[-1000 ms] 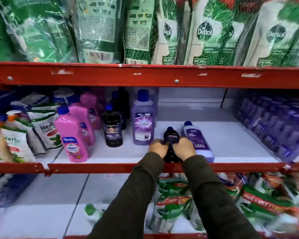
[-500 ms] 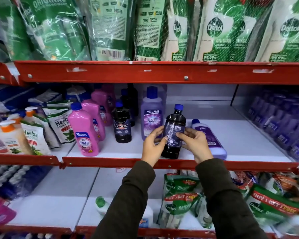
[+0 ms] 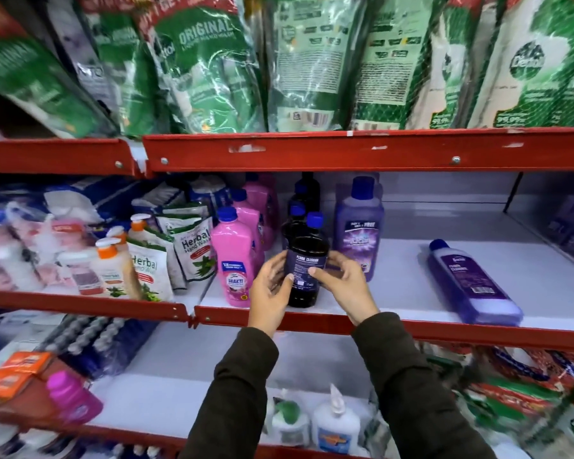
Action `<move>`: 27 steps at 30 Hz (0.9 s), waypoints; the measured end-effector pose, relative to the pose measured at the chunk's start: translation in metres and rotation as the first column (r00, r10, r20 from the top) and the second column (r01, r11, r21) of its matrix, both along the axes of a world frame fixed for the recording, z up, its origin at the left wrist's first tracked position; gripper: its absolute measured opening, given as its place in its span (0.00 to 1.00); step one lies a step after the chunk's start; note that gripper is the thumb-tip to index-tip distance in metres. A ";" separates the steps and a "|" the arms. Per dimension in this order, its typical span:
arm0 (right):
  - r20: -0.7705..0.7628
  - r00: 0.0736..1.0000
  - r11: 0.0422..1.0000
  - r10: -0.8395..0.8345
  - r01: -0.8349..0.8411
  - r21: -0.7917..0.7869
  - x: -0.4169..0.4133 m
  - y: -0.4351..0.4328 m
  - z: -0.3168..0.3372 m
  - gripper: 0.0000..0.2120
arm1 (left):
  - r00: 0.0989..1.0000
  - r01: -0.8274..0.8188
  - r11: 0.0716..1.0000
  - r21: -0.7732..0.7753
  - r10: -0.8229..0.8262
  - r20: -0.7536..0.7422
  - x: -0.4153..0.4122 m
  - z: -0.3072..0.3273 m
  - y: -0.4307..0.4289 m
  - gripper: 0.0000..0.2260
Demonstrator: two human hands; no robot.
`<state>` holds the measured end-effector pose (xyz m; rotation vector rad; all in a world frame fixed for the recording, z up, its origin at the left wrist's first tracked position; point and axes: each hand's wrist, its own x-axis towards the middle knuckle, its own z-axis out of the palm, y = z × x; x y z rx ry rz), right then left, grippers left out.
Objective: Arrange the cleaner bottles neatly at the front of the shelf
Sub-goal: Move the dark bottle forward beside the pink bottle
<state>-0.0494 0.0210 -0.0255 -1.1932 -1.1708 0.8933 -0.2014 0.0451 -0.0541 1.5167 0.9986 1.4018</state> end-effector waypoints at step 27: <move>0.108 0.957 0.959 -0.268 0.255 0.123 -0.026 -0.004 -0.028 0.16 | 0.993 0.054 0.998 -0.026 -0.057 -0.105 -0.005 -0.017 0.002 0.22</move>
